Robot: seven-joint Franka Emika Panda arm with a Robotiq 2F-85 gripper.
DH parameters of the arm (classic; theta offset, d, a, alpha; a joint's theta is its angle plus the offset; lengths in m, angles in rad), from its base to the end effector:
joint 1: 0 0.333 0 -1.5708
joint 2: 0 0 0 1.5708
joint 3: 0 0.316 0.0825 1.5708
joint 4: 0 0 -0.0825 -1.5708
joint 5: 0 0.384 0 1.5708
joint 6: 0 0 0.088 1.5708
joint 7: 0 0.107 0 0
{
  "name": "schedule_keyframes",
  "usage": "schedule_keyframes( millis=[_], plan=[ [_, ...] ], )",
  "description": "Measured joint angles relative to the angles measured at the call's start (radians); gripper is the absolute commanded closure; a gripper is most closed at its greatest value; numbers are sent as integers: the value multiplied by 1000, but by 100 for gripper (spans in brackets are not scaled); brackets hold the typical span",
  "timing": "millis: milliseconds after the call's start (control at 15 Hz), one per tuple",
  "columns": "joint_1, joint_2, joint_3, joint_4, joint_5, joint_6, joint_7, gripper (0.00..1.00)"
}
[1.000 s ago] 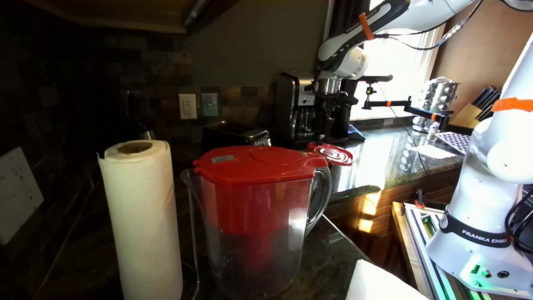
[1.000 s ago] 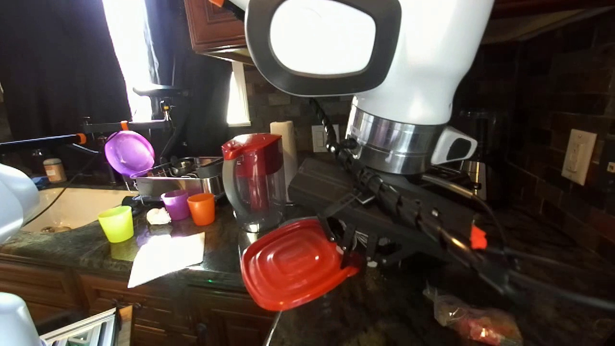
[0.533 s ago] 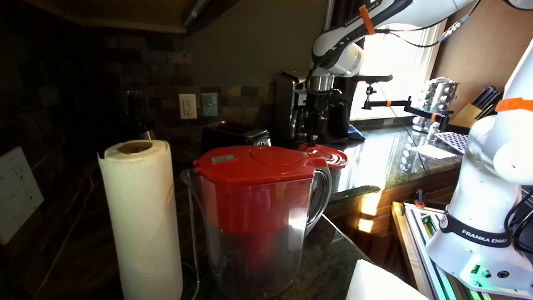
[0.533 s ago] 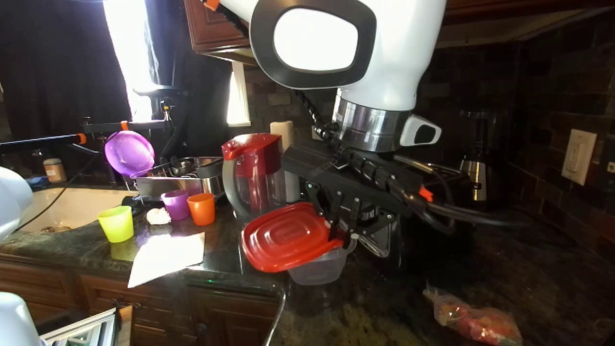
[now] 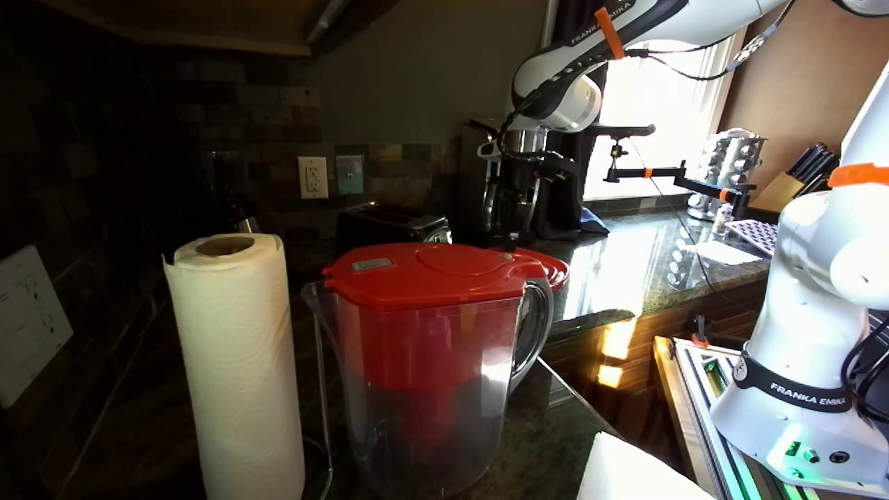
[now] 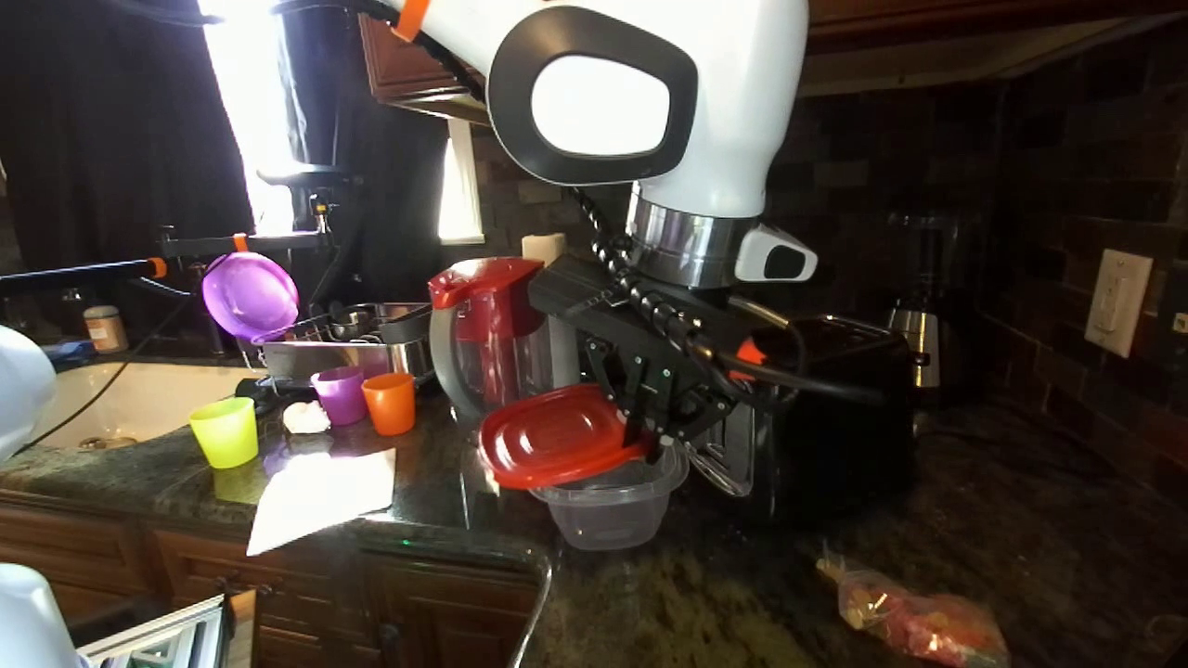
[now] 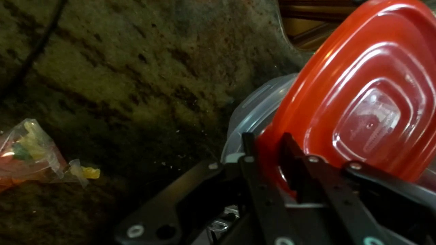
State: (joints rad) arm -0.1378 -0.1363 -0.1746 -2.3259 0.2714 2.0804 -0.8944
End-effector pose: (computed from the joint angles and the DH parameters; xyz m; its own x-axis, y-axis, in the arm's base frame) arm 0.4574 -0.1340 0.3866 0.9059 0.4096 0.1072 0.4233 -0.8705 -0.2510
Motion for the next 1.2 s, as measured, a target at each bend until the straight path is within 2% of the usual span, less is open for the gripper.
schedule_keyframes(
  millis=[533, 1200],
  plan=[
    [16, 1, 8, -58, 0, 111, 130, 94],
    [23, 15, 8, -73, 76, 176, 155, 94]
  ],
)
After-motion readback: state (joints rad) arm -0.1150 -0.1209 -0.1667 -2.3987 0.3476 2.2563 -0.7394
